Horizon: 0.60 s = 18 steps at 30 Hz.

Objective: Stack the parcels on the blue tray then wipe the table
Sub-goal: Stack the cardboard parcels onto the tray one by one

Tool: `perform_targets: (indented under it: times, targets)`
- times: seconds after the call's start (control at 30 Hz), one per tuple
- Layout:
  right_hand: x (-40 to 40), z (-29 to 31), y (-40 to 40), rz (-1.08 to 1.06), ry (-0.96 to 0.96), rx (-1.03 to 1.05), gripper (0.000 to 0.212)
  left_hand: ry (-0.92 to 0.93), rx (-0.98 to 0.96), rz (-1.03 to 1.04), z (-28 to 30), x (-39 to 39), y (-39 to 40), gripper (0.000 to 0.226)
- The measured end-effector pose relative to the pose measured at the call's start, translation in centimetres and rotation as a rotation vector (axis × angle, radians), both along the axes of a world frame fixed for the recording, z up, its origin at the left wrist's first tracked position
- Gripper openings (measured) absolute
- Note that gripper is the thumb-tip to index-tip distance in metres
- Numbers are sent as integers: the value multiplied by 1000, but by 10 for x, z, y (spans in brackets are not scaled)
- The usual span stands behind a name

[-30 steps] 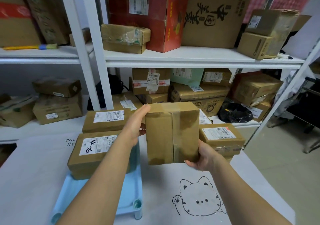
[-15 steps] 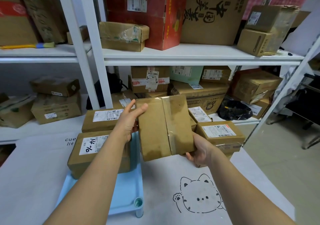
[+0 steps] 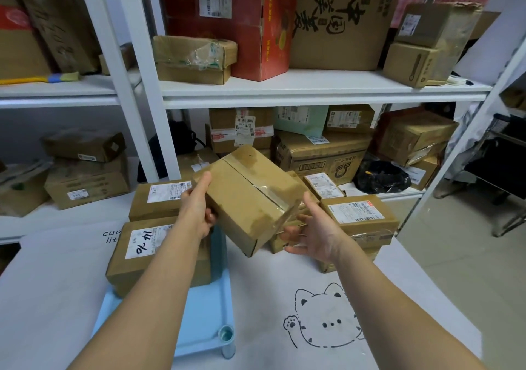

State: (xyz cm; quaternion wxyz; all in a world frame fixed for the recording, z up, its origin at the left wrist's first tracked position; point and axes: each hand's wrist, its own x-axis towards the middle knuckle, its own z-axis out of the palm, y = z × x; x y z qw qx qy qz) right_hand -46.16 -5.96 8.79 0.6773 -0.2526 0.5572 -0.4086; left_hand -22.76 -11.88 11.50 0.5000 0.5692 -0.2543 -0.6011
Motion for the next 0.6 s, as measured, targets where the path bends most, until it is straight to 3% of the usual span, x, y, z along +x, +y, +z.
perform_targets:
  times: [0.1,0.2,0.43,0.6]
  targets:
    - [6,1,0,81,29,11,128,26,46,41,1,-5,0,69]
    - [9,1,-2,113,9,5,119,44,74,62,4,-10,1,71]
    - [11,2,-4,6,-39,74,109,-7,95,43,10,-17,8,76]
    - [7,-4,-2,-126,-188,162,97,-2,48,2,17,-15,9,60]
